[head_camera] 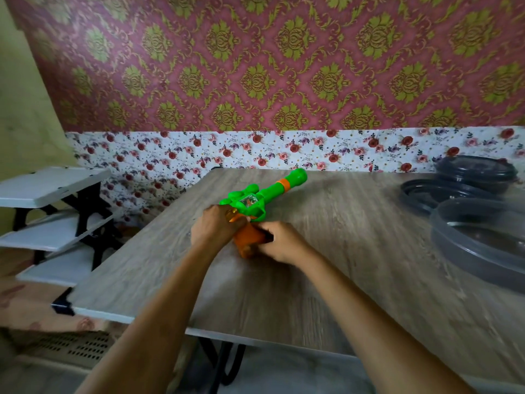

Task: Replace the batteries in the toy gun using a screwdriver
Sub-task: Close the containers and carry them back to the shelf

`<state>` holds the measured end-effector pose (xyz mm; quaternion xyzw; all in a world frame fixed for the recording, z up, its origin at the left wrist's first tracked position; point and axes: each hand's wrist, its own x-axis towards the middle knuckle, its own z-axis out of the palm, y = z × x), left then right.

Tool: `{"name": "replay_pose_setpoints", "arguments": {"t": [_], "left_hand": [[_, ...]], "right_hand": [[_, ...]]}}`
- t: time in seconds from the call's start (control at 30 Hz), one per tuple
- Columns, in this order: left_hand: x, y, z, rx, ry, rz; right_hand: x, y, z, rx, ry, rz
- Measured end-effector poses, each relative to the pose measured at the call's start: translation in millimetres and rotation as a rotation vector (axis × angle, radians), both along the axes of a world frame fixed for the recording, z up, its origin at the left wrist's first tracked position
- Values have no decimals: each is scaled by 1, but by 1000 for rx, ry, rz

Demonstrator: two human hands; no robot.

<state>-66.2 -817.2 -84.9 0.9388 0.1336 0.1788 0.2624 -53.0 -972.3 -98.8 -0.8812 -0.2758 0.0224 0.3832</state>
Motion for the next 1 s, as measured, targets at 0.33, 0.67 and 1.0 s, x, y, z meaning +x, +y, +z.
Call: {"name": "replay_pose_setpoints", "arguments": {"t": [0.33,0.67,1.0], "left_hand": [[-11,20,6,124,9,60],[-38,-71,32,216,-145,-156],[21,-206,31,62,-20,-435]], "right_hand": [[-9,11,-1,32,24,41],[-39,-112,26,119,-114,-279],[-74,-284,54,95,-339,-788]]}}
